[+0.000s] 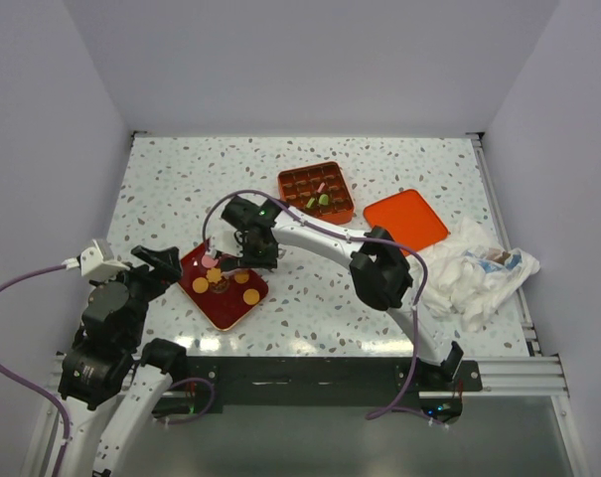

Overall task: Pack the cookies
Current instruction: Pick up the fake cookies from the plate.

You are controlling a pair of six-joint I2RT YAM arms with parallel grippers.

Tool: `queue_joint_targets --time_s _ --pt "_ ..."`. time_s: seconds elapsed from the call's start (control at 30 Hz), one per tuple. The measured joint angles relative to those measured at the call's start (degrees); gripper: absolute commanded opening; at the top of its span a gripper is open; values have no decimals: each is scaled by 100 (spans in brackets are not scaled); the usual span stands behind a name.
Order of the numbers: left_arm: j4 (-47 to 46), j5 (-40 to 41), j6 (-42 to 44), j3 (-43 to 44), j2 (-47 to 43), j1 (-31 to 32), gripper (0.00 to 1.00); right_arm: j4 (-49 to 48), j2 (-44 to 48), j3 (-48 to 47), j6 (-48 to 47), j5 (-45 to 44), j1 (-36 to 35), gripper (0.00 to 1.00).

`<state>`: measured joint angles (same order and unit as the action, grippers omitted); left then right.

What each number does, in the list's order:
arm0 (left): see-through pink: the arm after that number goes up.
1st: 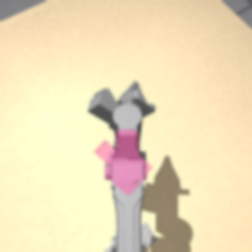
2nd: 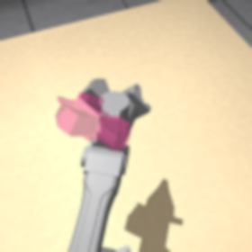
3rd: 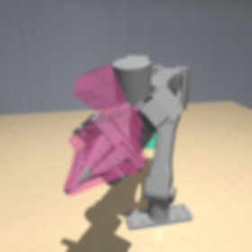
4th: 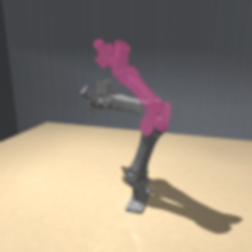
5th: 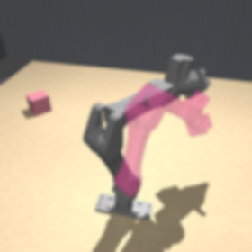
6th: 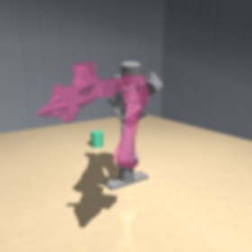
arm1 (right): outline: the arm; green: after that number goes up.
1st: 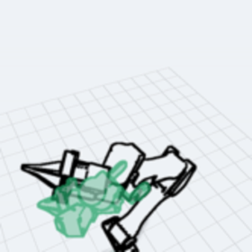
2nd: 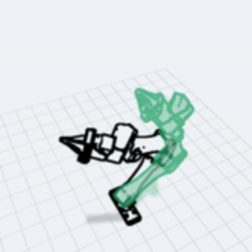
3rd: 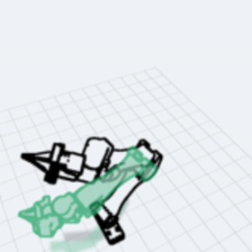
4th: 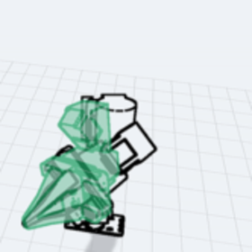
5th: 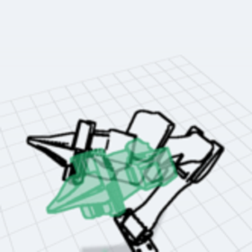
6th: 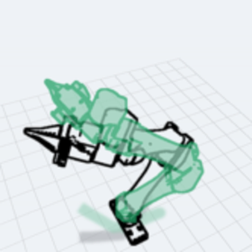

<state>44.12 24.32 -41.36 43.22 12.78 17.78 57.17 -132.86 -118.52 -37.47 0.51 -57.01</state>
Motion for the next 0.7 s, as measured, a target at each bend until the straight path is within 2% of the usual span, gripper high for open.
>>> queue_joint_targets --time_s 0.7 --pt "15 0 0 0 -11 0 89 160 -188 -39 11 -103 2 43"
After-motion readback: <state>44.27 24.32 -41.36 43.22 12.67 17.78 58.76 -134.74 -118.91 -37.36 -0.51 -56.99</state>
